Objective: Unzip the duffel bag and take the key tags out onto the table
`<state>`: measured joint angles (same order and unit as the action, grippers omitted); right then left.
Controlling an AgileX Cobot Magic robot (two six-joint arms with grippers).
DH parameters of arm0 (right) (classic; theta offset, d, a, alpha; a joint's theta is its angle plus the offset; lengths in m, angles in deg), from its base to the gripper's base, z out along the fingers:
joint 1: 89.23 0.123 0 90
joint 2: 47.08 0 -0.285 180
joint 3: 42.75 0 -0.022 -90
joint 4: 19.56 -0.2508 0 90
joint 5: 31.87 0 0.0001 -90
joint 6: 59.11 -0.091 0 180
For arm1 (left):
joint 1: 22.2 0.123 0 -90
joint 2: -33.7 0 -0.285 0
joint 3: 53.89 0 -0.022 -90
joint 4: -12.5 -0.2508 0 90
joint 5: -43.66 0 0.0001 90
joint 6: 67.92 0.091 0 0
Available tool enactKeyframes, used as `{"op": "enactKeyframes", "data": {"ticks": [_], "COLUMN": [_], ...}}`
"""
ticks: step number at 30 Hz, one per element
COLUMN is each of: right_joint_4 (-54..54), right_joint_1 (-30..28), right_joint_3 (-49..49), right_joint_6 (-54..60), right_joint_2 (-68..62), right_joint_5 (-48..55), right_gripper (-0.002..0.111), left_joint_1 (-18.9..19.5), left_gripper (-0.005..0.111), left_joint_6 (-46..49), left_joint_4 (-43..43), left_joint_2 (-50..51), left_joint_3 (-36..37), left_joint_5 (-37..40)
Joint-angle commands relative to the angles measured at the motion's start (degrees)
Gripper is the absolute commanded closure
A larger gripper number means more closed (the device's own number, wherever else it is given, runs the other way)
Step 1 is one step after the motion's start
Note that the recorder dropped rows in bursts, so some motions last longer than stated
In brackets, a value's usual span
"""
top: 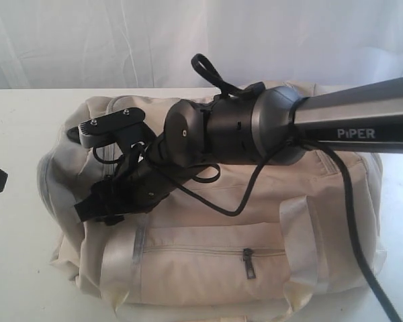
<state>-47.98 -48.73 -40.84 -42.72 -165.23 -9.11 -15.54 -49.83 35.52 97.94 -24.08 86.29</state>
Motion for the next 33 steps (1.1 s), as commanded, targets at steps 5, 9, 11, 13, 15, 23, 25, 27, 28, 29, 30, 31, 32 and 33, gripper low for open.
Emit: {"op": "enactKeyframes", "data": {"ticks": [5,9,11,13,15,23,25,27,28,29,30,31,32,33], "right_joint_4": [-0.41,-0.3,-0.3,-0.18,-0.18,2.04,3.62,4.0,3.99,4.11,4.11,4.11,4.11,4.11], "right_joint_1": [1.07,1.07,1.07,1.07,1.07,1.07,1.07,1.07,1.07,0.97,0.85,0.7,0.61,0.43], "right_joint_3": [-0.26,-0.26,-0.26,-0.26,-0.26,-0.26,-0.26,-0.26,-0.26,-0.26,-0.26,-0.26,-0.26,-0.43], "right_joint_6": [-0.17,-0.17,-0.17,-0.17,-0.17,-0.17,-0.17,-0.17,-0.17,-0.17,-0.17,-0.17,-0.17,-0.17], "right_joint_2": [-0.42,-0.48,-0.48,-0.48,-0.22,3.55,4.65,5.21,5.38,5.42,5.42,5.42,5.42,5.57], "right_joint_5": [-3.68,-3.47,-3.16,-2.59,-1.82,0.92,0.92,0.92,0.92,0.92,1.1,1.1,1.39,1.99], "right_gripper": [0.071,0.082,0.09,0.099,0.108,0.108,0.108,0.108,0.108,0.108,0.108,0.108,0.108,0.108], "left_joint_1": [0.1,0.1,0.1,0.1,0.1,0.1,0.1,0.1,0.1,0.1,0.1,0.1,0.1,0.1], "left_gripper": [0.044,0.044,0.044,0.044,0.044,0.044,0.044,0.044,0.044,0.044,0.044,0.044,0.044,0.044], "left_joint_6": [-0.36,-0.36,-0.36,-0.36,-0.36,-0.36,-0.36,-0.36,-0.36,-0.36,-0.36,-0.36,-0.36,-0.36], "left_joint_4": [1.34,1.34,1.34,1.34,1.34,1.34,1.34,1.34,1.34,1.34,1.34,1.34,1.34,1.34], "left_joint_2": [-0.47,-0.47,-0.47,-0.47,-0.47,-0.47,-0.47,-0.47,-0.47,-0.47,-0.47,-0.47,-0.47,-0.47], "left_joint_3": [0.31,0.31,0.31,0.31,0.31,0.31,0.31,0.31,0.31,0.31,0.31,0.31,0.31,0.31], "left_joint_5": [0.48,0.48,0.48,0.48,0.48,0.48,0.48,0.48,0.48,0.48,0.48,0.48,0.48,0.48]}}
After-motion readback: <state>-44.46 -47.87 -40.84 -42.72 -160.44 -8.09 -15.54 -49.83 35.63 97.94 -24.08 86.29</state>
